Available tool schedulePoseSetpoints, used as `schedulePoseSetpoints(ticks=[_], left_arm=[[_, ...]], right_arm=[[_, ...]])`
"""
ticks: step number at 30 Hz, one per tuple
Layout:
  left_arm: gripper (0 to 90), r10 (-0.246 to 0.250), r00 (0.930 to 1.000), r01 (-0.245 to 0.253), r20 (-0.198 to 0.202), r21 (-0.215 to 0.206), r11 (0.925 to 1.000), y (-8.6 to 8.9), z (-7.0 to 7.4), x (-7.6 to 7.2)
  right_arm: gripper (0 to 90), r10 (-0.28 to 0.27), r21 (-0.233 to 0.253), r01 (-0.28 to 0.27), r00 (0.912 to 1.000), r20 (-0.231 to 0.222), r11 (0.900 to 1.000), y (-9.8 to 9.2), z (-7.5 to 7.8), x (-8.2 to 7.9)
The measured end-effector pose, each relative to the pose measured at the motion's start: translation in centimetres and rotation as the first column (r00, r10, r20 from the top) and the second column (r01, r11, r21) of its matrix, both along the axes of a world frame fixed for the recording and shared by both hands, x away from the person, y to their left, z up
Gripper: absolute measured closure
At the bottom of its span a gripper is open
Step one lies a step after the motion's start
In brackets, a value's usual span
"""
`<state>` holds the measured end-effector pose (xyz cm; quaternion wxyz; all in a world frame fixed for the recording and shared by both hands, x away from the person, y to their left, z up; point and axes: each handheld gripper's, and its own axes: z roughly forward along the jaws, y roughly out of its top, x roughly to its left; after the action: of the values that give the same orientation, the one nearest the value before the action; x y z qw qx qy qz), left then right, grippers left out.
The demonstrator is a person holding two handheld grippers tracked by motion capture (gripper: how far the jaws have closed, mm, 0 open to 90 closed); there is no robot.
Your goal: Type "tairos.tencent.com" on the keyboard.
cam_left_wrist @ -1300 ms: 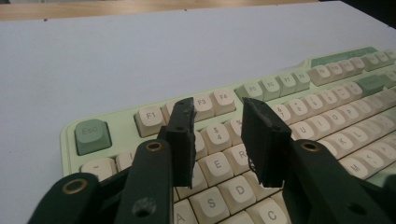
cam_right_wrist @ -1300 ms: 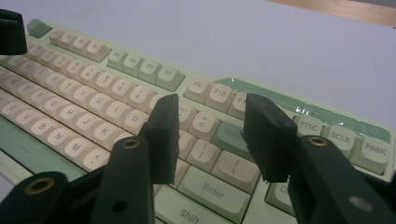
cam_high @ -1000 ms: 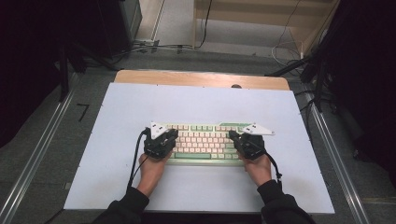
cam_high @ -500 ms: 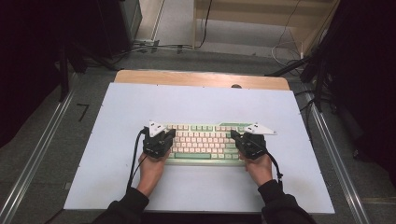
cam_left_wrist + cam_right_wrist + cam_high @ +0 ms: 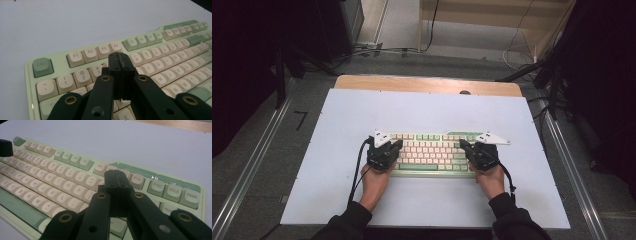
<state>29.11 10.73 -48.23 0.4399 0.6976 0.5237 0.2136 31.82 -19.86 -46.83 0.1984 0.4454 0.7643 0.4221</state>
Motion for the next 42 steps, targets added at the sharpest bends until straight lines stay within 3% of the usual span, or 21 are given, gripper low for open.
schedulePoseSetpoints(ticks=[19,42], left_arm=[[90.0,-0.030,0.9995,0.030,-0.004,-0.007,0.9995,-0.7,0.1,0.0],[90.0,-0.087,0.9948,0.088,-0.053,0.005,0.9961,-2.9,-0.7,1.2]], right_arm=[[87.4,-0.004,-0.001,0.004,1.0000,0.000,1.000,0.1,0.0,0.0],[87.4,-0.001,-0.003,0.001,1.0000,0.000,1.000,0.2,0.0,0.0]])
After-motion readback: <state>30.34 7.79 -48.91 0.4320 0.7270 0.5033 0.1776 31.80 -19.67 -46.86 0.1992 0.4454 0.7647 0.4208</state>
